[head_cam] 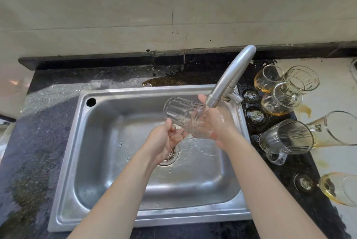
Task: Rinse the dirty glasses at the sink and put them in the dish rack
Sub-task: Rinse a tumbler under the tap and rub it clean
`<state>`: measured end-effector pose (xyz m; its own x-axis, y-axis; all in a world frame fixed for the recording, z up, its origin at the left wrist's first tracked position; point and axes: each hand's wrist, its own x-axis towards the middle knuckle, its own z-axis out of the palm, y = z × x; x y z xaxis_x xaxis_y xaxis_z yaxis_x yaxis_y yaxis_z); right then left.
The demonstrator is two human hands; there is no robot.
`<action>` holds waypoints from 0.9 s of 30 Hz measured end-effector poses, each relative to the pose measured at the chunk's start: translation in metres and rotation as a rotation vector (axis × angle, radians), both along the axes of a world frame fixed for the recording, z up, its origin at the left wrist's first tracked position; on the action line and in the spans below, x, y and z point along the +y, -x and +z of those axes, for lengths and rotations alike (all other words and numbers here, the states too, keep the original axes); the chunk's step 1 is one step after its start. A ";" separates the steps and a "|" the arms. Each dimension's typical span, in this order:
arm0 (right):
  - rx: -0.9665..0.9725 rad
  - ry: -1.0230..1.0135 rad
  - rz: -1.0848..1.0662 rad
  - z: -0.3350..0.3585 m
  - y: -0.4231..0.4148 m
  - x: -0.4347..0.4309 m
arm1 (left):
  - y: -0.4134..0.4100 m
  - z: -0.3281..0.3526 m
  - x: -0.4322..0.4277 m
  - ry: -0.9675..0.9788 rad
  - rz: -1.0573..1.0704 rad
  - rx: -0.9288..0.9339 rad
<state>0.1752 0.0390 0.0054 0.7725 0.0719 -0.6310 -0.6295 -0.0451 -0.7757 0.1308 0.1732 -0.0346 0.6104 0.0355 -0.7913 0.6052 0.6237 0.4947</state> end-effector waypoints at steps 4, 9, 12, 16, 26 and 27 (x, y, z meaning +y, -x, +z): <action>-0.013 0.079 0.169 0.007 0.000 -0.011 | -0.006 -0.006 -0.009 -0.182 -0.088 -0.010; -0.295 0.156 0.131 0.009 0.018 -0.009 | -0.019 -0.006 -0.030 -0.139 0.008 0.135; -0.423 0.426 0.306 0.015 0.032 -0.006 | -0.020 -0.012 -0.036 -0.146 0.007 0.165; -0.323 0.544 0.625 0.022 0.019 0.001 | -0.012 -0.011 -0.037 -0.117 -0.073 0.066; -0.245 0.650 0.674 0.016 0.014 0.018 | -0.014 -0.011 -0.019 -0.232 -0.074 0.141; -0.256 0.663 0.695 0.010 0.015 0.017 | -0.015 -0.012 -0.017 -0.233 -0.078 0.136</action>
<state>0.1599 0.0557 0.0157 0.8109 0.2537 -0.5273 -0.1152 -0.8142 -0.5690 0.1459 0.1566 -0.0461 0.5072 0.1834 -0.8421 0.7174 0.4516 0.5305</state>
